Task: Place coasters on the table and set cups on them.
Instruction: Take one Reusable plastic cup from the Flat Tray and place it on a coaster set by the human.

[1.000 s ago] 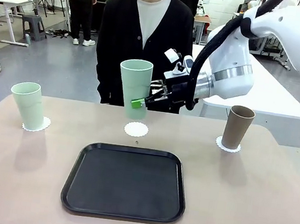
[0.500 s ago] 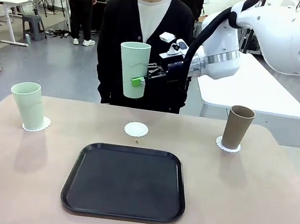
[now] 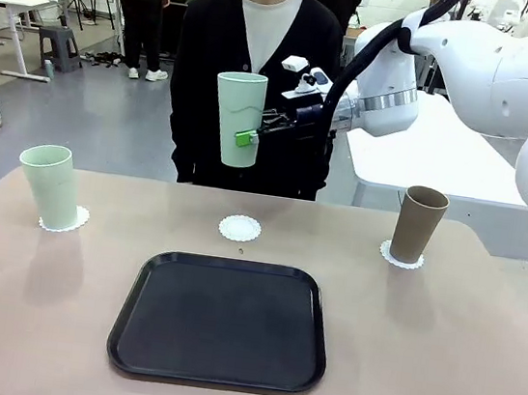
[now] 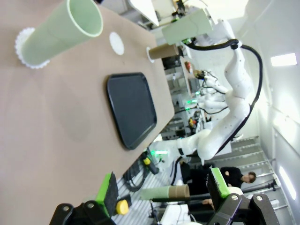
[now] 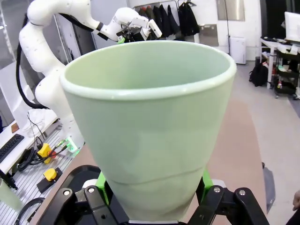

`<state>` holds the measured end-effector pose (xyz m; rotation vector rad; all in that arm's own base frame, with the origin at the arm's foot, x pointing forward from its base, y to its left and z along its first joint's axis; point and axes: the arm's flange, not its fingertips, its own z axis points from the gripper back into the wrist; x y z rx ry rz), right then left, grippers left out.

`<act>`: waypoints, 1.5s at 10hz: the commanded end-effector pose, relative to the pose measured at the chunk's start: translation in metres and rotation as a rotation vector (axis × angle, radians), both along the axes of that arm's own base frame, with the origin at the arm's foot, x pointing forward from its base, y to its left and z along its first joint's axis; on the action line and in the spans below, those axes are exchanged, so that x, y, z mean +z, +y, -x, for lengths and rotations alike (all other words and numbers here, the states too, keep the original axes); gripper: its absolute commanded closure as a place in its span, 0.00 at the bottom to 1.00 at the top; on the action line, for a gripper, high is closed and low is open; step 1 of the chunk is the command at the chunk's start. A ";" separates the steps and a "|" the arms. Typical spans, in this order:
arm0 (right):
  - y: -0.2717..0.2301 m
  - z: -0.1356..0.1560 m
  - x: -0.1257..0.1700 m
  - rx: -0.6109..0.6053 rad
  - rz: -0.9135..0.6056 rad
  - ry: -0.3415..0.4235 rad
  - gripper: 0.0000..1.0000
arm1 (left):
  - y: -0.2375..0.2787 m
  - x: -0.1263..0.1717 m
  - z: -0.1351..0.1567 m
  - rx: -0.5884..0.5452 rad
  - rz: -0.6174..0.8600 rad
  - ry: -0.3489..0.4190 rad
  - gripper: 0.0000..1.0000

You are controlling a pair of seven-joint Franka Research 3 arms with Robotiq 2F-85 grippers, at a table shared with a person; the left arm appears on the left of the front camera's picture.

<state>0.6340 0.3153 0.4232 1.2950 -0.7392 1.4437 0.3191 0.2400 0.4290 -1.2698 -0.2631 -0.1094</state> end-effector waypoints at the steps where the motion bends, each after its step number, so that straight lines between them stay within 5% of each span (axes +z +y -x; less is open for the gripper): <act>1: 0.001 0.001 -0.001 -0.006 -0.013 0.008 0.19 | 0.000 0.001 0.002 0.002 0.009 -0.012 0.00; 5: -0.023 -0.040 -0.017 0.127 -0.044 -0.142 0.19 | 0.000 0.001 0.002 0.002 0.009 -0.012 0.00; 10: -0.027 -0.072 -0.059 0.344 -0.080 -0.108 0.19 | 0.000 0.001 0.002 0.002 0.009 -0.012 0.00; 15: -0.011 -0.080 -0.101 0.145 -0.059 -0.184 0.19 | 0.000 0.001 0.002 0.002 0.009 -0.012 0.00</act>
